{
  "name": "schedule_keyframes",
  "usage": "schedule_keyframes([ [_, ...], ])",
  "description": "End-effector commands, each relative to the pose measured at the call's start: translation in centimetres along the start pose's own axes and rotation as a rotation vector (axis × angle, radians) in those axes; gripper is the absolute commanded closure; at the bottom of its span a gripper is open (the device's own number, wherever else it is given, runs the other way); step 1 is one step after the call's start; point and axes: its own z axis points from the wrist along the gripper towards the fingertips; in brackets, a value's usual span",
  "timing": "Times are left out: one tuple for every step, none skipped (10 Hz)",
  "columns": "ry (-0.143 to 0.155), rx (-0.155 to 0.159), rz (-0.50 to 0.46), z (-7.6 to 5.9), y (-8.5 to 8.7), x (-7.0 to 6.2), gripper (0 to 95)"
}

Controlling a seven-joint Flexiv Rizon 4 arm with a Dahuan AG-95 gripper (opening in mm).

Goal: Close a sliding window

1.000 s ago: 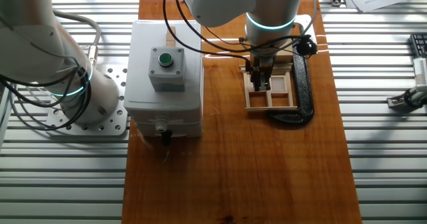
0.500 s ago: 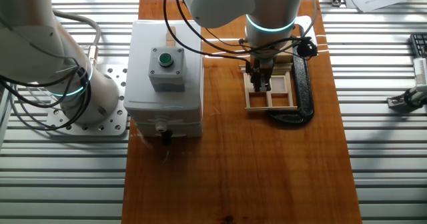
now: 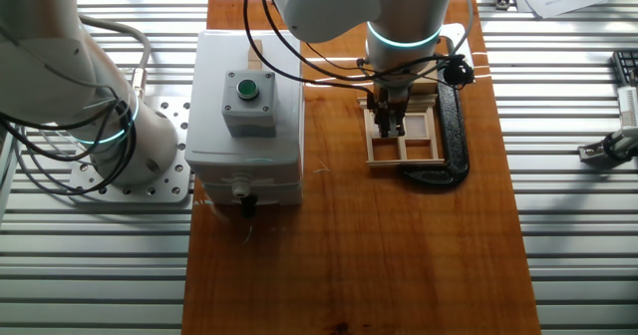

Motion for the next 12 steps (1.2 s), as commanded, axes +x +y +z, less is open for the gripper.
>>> schedule_keyframes([
  [0.001, -0.001, -0.004, 0.5, -0.2, 0.0, 95.0],
  [0.002, -0.002, -0.007, 0.5, -0.4, 0.0, 95.0],
  [0.001, -0.002, -0.009, 0.6, -0.6, 0.0, 95.0],
  [0.001, -0.003, -0.01, 0.7, -0.6, 0.0, 95.0],
  [0.0, -0.002, -0.011, 0.7, -0.7, 0.0, 95.0],
  [0.0, -0.002, -0.012, 0.8, -0.7, -0.1, 95.0],
  [0.0, 0.0, -0.016, 0.9, -0.8, -0.1, 95.0],
  [0.0, -0.001, -0.017, 0.9, -0.9, 0.0, 95.0],
  [0.0, -0.001, -0.018, 1.0, -1.0, 0.0, 95.0],
  [-0.001, -0.001, -0.019, 1.1, -1.1, 0.0, 95.0],
  [-0.002, -0.001, -0.021, 1.1, -1.2, 0.0, 95.0],
  [-0.003, -0.002, -0.023, 1.2, -1.3, 0.0, 95.0],
])
